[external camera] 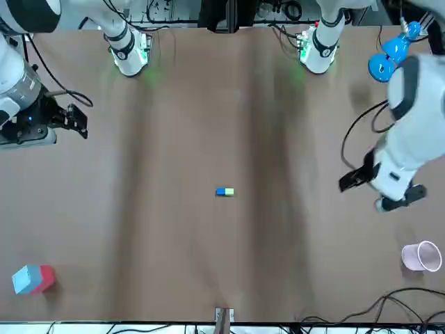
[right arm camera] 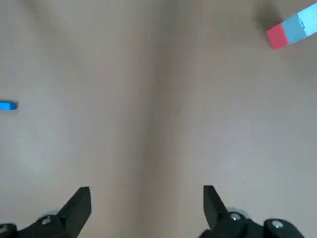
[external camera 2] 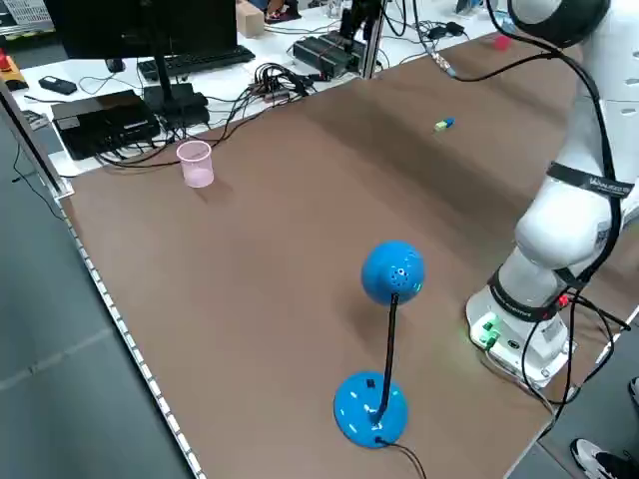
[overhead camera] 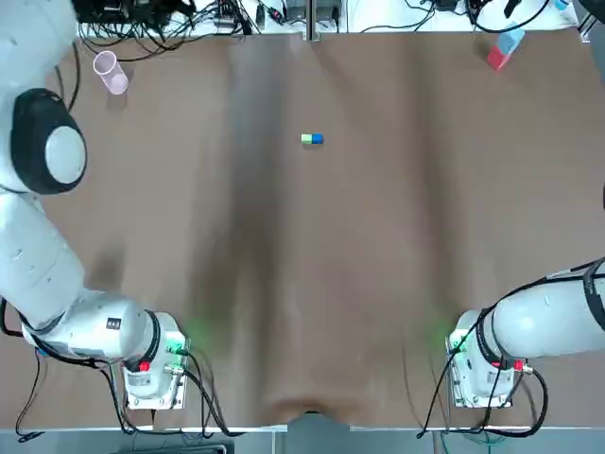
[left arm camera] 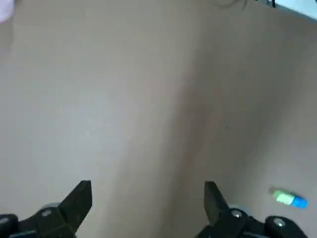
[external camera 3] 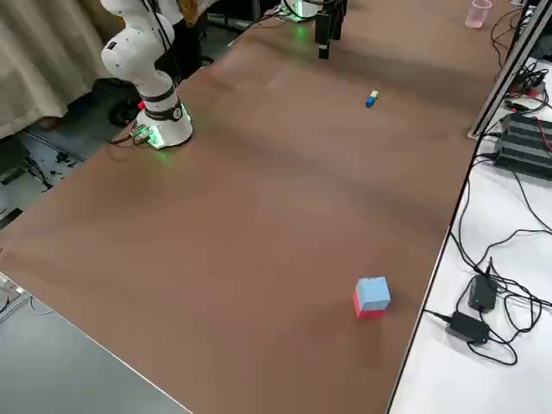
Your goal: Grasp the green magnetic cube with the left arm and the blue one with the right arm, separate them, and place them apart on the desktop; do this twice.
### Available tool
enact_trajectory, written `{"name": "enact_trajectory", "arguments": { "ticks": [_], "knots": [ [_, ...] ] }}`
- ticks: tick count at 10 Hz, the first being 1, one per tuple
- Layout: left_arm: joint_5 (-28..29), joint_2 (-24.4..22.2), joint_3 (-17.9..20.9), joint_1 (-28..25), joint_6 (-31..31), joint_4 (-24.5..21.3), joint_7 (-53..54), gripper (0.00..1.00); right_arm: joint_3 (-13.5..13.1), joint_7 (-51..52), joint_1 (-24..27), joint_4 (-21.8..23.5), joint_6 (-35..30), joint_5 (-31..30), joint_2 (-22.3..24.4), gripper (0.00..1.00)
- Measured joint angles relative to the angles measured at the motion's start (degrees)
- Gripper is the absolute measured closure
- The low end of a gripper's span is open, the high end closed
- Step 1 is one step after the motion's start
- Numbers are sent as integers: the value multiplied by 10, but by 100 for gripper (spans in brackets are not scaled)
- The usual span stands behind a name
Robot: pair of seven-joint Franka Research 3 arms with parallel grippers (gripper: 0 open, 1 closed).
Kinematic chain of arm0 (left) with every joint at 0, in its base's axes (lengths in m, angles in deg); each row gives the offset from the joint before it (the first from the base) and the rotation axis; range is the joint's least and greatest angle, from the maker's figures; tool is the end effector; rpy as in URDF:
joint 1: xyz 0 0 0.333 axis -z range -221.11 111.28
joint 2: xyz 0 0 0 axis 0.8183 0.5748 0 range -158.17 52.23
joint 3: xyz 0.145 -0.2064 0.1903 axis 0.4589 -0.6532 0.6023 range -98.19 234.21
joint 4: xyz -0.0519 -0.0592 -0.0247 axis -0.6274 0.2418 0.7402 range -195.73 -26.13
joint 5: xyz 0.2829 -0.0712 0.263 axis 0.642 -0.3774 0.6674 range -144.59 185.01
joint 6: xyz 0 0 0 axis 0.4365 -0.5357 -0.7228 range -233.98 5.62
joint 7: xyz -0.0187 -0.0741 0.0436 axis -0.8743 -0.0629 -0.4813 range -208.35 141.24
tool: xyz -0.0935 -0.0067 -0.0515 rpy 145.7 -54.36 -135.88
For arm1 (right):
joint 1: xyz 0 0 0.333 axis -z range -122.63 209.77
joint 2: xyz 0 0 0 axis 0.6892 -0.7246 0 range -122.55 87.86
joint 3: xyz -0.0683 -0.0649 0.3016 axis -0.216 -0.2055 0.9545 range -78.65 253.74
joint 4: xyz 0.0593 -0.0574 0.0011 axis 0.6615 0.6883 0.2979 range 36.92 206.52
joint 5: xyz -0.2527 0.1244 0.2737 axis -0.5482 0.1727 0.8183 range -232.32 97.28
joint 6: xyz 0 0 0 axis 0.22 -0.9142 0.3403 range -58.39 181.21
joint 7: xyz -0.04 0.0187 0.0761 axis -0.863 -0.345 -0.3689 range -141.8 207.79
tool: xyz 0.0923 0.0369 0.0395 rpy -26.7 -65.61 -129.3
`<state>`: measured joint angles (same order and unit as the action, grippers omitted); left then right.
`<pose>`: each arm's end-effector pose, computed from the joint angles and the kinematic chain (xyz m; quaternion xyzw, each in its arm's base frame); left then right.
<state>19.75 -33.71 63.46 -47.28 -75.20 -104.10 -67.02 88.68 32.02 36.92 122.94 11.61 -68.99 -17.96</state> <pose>0.6527 -0.1343 0.4886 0.9818 0.1880 0.0107 0.0229 0.5606 0.0741 0.6041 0.9980 0.0603 0.0173 0.0113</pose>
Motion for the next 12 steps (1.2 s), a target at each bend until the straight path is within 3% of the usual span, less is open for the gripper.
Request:
{"name": "enact_trajectory", "arguments": {
  "ticks": [5,9,12],
  "knots": [
    [-22,79,-2,59,-60,-2,-363,0,0,0,0,0,0,0,0,0],
    [-23,156,-2,123,-161,-2,-672,0,0,-17,0,0,15,1,-1,0],
    [-56,212,-3,158,-189,26,-794,0,5,-179,-17,11,71,40,-27,0]
  ]
}}
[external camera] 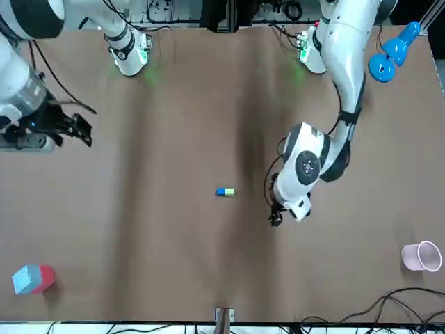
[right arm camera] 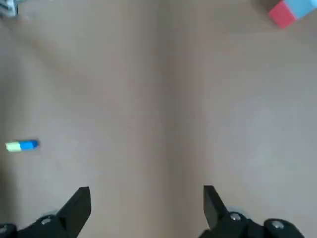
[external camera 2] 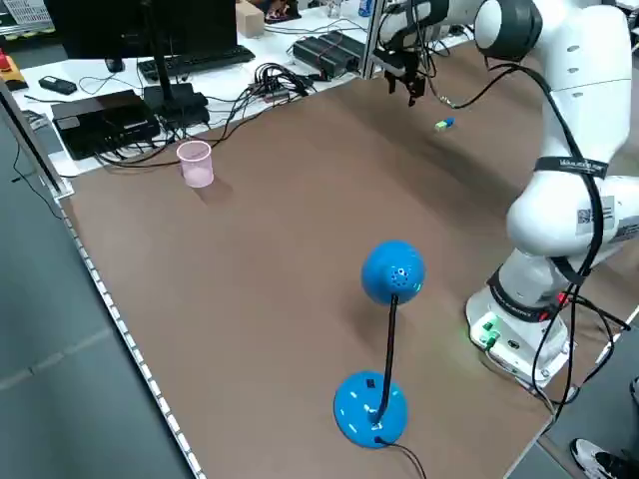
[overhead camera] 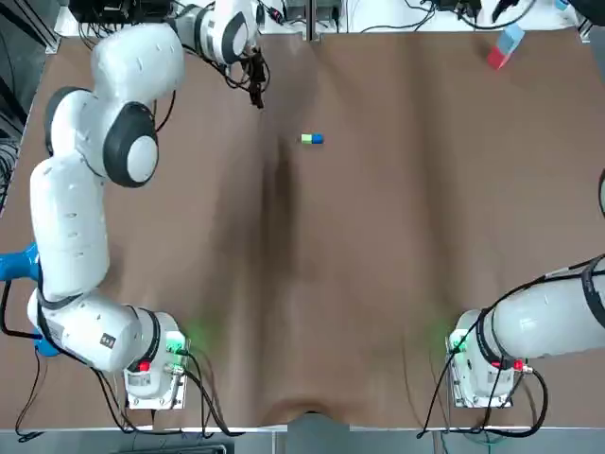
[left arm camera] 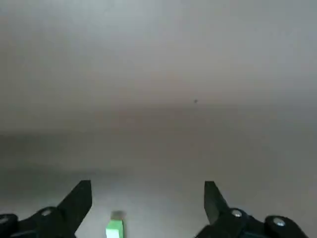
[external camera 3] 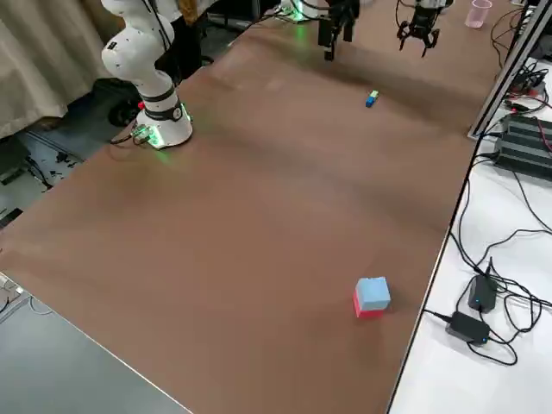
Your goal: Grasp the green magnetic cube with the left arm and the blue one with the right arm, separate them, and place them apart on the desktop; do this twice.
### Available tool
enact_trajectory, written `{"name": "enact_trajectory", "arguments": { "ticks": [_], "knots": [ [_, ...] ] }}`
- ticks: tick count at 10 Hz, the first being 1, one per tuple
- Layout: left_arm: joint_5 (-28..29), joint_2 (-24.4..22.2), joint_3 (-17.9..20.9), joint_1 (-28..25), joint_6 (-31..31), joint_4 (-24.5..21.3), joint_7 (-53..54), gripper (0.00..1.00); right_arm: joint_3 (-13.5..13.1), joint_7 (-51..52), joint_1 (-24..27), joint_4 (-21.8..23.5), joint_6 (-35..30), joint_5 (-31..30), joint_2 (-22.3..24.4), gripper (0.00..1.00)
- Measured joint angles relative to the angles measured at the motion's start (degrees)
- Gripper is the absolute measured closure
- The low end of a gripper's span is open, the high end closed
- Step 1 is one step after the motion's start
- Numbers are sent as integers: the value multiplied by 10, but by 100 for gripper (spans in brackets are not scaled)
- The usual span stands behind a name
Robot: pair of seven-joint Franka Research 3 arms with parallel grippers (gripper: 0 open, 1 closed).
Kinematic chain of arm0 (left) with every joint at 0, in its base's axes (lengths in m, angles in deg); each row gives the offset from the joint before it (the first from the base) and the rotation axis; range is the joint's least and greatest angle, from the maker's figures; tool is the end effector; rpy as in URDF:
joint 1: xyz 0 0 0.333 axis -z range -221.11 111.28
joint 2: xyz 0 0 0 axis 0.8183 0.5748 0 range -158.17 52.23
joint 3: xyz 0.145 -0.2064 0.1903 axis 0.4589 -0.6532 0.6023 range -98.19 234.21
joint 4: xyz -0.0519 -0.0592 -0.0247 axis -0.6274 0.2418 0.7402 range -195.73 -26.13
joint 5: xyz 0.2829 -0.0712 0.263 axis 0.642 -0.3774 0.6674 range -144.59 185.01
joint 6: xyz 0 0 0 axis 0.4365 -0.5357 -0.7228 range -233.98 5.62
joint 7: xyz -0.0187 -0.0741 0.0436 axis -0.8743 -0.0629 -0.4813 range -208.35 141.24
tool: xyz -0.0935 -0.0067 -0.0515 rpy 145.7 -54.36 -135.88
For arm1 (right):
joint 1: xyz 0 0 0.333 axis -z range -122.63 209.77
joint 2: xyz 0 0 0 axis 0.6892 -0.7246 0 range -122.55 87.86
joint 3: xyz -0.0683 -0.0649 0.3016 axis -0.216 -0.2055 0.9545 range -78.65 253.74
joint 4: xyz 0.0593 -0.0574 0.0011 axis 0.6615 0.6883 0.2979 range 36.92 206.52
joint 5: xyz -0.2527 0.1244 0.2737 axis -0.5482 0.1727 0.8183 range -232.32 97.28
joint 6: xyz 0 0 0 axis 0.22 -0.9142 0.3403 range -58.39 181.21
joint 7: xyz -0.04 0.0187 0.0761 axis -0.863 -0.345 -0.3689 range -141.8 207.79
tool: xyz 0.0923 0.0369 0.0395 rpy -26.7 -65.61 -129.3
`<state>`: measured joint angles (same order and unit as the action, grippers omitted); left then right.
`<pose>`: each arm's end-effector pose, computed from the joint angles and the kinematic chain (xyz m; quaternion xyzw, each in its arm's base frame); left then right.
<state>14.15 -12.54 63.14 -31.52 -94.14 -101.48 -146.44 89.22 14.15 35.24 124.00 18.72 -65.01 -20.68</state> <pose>0.6456 -0.3380 0.2820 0.7099 0.7003 -0.0598 0.0449 0.5798 0.1057 0.5795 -0.9954 0.0807 -0.0384 0.0331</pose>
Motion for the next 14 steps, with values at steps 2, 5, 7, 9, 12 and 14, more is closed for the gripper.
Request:
{"name": "enact_trajectory", "arguments": {
  "ticks": [2,5,7,9,12,14],
  "knots": [
    [-20,29,0,29,-19,13,-26,1,4,-137,-52,10,99,10,-48,0],
    [-22,59,0,67,-61,15,-41,18,5,-420,-140,13,175,11,-134,1],
    [-22,87,0,78,-119,15,-41,20,6,-616,-191,5,186,9,-187,2],
    [-22,101,-2,88,-133,17,-41,20,6,-763,-224,-11,197,10,-240,4],
    [-23,101,-2,105,-133,18,-41,22,5,-931,-252,-30,275,12,-326,4],
    [-23,103,-1,106,-133,17,-41,22,5,-985,-258,-64,294,18,-373,5]
  ]
}}
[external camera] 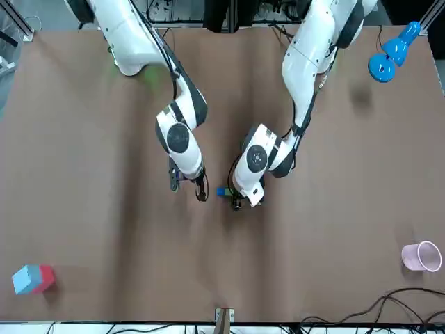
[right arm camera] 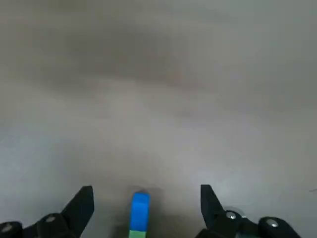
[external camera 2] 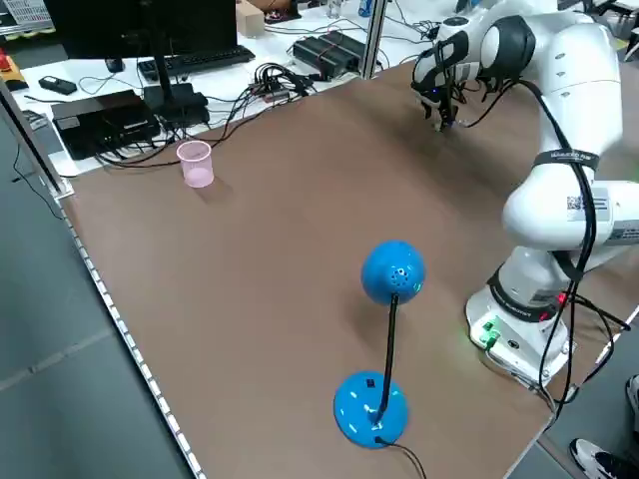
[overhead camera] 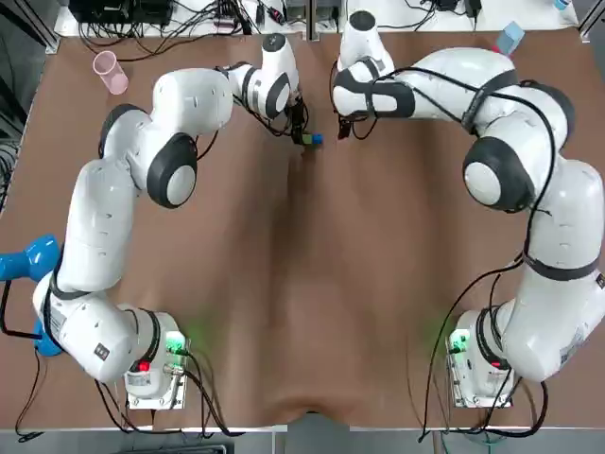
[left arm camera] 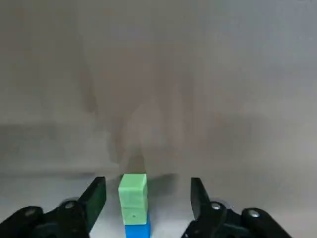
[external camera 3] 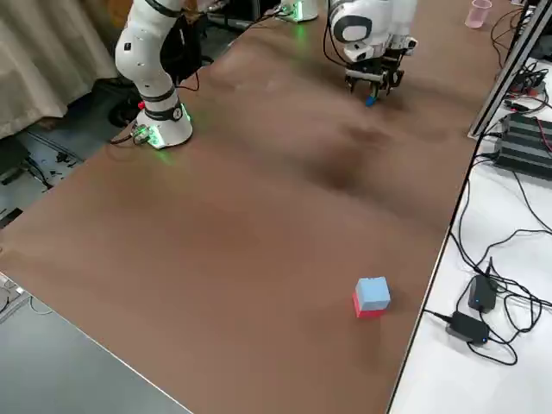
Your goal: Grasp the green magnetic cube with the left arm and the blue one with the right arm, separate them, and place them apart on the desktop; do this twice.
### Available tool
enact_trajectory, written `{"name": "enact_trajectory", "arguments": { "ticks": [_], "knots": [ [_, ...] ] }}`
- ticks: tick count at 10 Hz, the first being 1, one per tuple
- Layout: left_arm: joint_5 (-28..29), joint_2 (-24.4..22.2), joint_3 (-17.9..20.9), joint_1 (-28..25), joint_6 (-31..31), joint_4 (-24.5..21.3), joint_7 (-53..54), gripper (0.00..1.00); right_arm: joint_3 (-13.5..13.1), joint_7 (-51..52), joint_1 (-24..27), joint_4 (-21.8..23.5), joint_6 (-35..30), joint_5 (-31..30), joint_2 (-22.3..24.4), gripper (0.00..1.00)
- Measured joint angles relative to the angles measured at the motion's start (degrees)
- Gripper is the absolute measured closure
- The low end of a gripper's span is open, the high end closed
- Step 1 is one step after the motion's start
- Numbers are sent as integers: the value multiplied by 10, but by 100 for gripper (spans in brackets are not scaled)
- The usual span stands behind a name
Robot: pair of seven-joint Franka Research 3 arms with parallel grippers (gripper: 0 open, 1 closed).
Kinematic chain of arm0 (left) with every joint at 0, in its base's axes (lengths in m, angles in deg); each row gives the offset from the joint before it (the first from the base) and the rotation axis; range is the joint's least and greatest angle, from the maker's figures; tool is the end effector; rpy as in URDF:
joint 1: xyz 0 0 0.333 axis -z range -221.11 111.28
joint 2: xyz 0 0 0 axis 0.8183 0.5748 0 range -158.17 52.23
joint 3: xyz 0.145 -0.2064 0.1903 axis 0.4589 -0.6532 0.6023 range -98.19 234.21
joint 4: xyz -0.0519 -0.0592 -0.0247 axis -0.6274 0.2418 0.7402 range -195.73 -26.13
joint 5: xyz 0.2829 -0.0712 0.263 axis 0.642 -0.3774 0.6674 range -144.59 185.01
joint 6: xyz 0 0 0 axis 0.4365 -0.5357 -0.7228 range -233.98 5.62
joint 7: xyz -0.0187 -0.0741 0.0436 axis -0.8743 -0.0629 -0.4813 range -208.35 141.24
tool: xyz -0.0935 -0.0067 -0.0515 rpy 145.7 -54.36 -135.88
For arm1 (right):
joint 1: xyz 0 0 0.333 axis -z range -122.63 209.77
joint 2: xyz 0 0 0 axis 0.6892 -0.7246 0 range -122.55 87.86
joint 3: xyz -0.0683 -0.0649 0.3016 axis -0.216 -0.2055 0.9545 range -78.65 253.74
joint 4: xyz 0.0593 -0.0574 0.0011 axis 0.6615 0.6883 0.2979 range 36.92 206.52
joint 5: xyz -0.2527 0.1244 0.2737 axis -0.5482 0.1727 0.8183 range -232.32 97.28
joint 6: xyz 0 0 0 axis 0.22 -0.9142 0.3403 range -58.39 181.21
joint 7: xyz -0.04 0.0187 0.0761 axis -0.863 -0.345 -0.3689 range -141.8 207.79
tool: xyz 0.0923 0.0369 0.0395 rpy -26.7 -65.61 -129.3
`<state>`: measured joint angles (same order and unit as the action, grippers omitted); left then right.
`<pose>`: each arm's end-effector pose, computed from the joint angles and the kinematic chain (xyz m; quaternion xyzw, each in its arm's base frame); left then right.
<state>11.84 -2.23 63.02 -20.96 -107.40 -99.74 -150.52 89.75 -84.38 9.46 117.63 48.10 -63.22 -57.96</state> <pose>0.5849 -0.4561 0.1857 0.7273 0.6782 -0.0696 0.0792 0.5789 0.4219 0.2469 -0.7398 0.6708 0.0328 0.0407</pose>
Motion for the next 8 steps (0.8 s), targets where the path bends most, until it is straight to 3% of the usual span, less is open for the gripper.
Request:
{"name": "enact_trajectory", "arguments": {
  "ticks": [4,5,8],
  "knots": [
    [0,4,0,2,0,-4,0,27,0,-21,-28,-68,1,50,-67,4],
    [0,4,0,3,0,-6,0,37,0,-27,-33,-80,10,52,-80,5],
    [0,4,0,4,0,-7,1,49,0,-38,-44,-90,66,55,-107,5]
  ]
}}
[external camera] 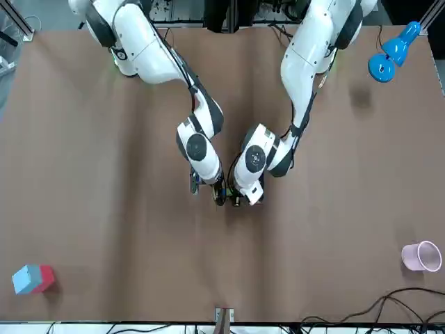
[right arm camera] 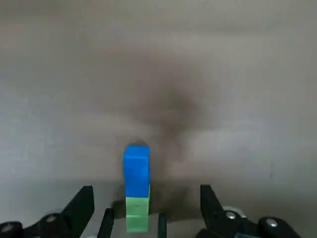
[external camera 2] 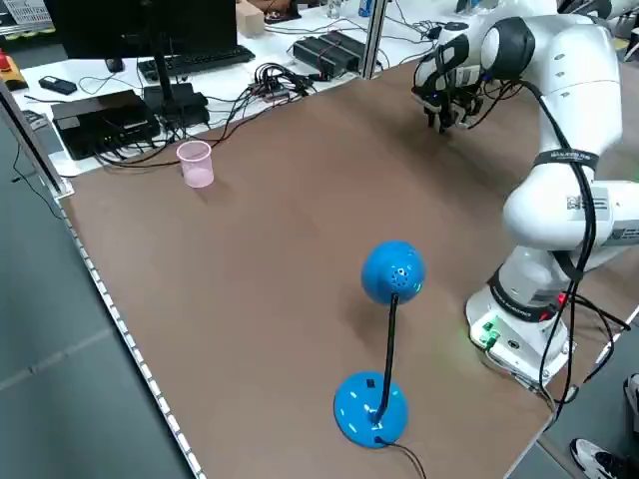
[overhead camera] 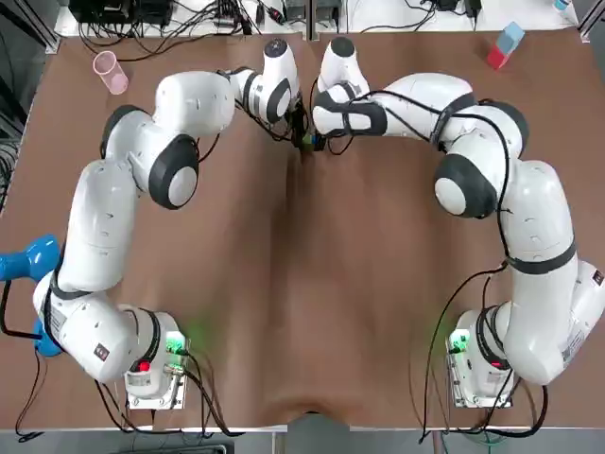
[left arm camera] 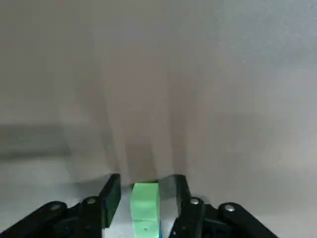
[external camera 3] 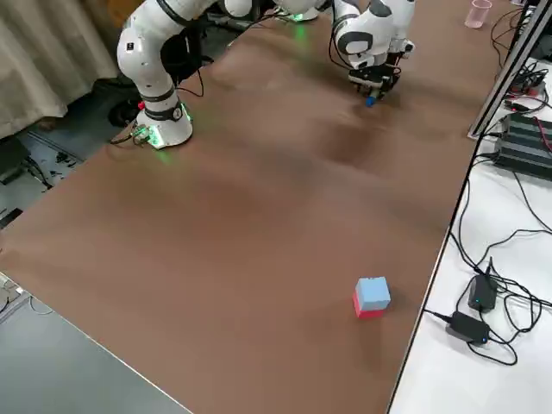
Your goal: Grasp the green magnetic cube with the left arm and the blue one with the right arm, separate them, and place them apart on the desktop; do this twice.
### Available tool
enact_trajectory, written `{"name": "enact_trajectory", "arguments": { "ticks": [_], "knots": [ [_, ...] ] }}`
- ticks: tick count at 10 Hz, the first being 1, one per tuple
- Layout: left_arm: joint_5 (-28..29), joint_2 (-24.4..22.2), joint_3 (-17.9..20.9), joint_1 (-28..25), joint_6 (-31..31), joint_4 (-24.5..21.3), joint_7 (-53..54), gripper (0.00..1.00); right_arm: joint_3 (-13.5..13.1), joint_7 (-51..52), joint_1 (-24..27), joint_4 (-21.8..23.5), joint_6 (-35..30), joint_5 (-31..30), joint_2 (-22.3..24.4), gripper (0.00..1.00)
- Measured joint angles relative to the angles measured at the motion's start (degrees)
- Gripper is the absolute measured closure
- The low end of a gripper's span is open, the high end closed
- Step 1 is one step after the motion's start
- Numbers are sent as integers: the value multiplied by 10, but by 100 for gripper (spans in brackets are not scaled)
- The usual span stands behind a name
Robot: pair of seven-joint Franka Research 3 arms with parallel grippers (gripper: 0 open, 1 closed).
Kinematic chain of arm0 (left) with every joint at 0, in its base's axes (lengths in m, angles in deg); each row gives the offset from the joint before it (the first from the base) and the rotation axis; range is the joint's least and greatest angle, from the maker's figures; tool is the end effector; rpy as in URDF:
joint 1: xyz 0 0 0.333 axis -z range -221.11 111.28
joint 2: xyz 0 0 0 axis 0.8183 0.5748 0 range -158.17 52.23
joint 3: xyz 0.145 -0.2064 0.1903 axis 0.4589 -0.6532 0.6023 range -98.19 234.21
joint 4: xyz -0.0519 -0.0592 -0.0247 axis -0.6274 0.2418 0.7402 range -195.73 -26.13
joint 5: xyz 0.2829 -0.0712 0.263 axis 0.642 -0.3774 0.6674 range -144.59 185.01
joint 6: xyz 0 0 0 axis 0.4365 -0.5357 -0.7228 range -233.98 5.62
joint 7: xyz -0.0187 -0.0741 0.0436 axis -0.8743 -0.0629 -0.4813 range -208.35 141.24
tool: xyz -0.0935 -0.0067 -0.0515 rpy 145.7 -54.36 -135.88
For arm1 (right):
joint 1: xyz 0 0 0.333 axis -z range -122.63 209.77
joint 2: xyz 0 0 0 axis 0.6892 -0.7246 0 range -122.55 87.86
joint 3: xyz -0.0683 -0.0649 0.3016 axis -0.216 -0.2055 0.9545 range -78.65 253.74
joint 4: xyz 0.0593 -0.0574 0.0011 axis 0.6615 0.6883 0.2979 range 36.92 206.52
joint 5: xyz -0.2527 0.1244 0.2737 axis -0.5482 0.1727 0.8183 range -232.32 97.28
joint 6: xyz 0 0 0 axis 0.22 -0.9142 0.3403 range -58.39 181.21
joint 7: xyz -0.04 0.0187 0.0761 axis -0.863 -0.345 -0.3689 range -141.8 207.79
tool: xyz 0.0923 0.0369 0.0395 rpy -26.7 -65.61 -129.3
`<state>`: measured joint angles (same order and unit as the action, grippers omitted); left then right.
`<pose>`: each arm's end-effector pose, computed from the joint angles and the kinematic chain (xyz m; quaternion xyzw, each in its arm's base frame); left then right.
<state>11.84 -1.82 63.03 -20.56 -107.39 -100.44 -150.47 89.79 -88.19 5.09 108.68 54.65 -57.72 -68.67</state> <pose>0.5778 -0.4576 0.1750 0.7301 0.6760 -0.0716 0.0694 0.5714 0.4843 0.1913 -0.7136 0.6925 0.0636 0.0844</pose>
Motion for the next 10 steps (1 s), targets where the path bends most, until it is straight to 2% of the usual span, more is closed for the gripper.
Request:
{"name": "enact_trajectory", "arguments": {
  "ticks": [2,4,6,10],
  "knots": [
    [0,0,0,0,0,0,0,61,0,-1,-2,-1,6,0,-8,5],
    [0,0,0,0,0,0,1,67,-1,-2,-2,-2,8,1,-14,10],
    [0,0,0,0,0,0,1,67,-1,-2,-2,-4,13,10,-16,27],
    [0,0,0,0,0,1,5,67,-1,-3,-2,-6,29,14,-18,42]
  ]
}}
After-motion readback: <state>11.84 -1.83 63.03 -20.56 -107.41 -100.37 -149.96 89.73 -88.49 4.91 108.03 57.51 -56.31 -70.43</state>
